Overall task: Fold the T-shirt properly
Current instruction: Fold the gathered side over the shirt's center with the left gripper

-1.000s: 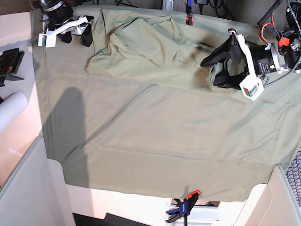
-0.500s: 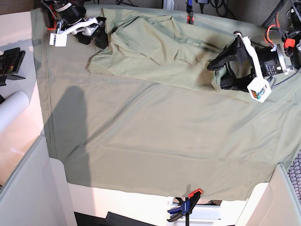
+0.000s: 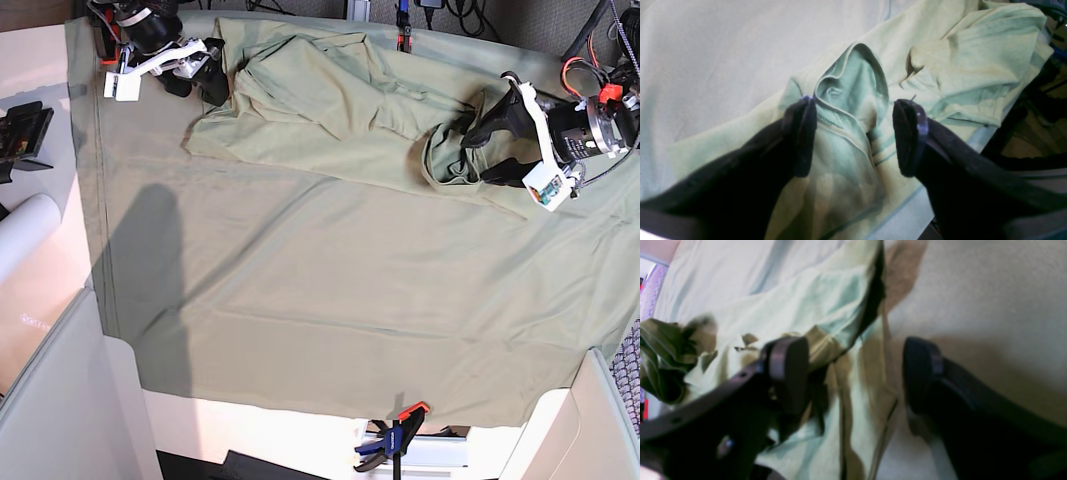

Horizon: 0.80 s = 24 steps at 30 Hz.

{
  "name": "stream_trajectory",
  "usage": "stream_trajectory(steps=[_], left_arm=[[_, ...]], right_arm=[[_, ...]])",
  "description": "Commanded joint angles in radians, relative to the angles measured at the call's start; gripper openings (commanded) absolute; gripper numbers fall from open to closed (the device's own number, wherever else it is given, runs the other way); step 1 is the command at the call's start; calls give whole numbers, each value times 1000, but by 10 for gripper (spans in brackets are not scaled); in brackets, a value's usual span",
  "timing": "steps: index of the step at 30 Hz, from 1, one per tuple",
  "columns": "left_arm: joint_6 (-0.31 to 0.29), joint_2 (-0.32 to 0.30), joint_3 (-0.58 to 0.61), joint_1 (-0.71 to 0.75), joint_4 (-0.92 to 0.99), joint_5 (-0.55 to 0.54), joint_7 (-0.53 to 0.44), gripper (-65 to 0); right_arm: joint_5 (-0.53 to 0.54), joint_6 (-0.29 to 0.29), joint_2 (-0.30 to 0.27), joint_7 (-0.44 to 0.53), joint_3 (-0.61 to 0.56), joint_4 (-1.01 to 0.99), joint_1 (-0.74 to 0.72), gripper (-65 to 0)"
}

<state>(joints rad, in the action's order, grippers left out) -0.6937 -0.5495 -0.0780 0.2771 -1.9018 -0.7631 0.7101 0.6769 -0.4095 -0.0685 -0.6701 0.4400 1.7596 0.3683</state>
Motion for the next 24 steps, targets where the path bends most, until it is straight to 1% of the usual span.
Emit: stream_trajectory(steps=[1,4,10,11,12,13,14,15,16,17,19,20,22,24], left_arm=[[-4,-16,-19,-8,-17,-17,-21,-259],[-4,-16,-77,-8,-29,-32,-22,-259],[-4,-16,-253,-8,-74,-123,-22,-259],[-4,-16,-267,-8,-74,-128,-22,-262],[-4,-16,-269,-8,-72,-122,-22,-278],[-4,-14,-266,-6,-66,-116,-24,-338],[-4,-8,-258,-5,-58,-103,-34,-432],[-4,3,-246,-6,-46,-77,-51,-540],[-4,14,-231,-6,-31,-42,-82,-624],[-4,27,-212,-6,-13,3,-121,-650],[-4,55,-170,-13,32,120,-193,-650],[-4,70,-150,-22,60,166,-209,-650],[-4,98,-116,-47,123,212,-211,-650],[-4,123,-92,-69,179,220,-211,-650]], right_arm=[[10,-13,-6,18,3,15,-8,-215],[9,-13,-6,18,5,15,-8,-215],[9,-13,-6,18,5,15,-8,-215],[12,-13,-6,18,5,15,-8,-215],[12,-13,-6,18,5,15,-8,-215],[12,-13,-6,18,5,15,-10,-215],[12,-13,-6,18,5,15,-12,-215],[13,-13,-6,18,5,15,-16,-215],[14,-13,-6,18,5,15,-20,-215],[16,-13,-6,18,5,15,-24,-215],[20,-13,-6,18,5,15,-30,-215],[20,-13,-6,18,5,15,-31,-215],[19,-13,-6,18,5,15,-30,-215],[19,-14,-6,18,5,15,-30,-215]])
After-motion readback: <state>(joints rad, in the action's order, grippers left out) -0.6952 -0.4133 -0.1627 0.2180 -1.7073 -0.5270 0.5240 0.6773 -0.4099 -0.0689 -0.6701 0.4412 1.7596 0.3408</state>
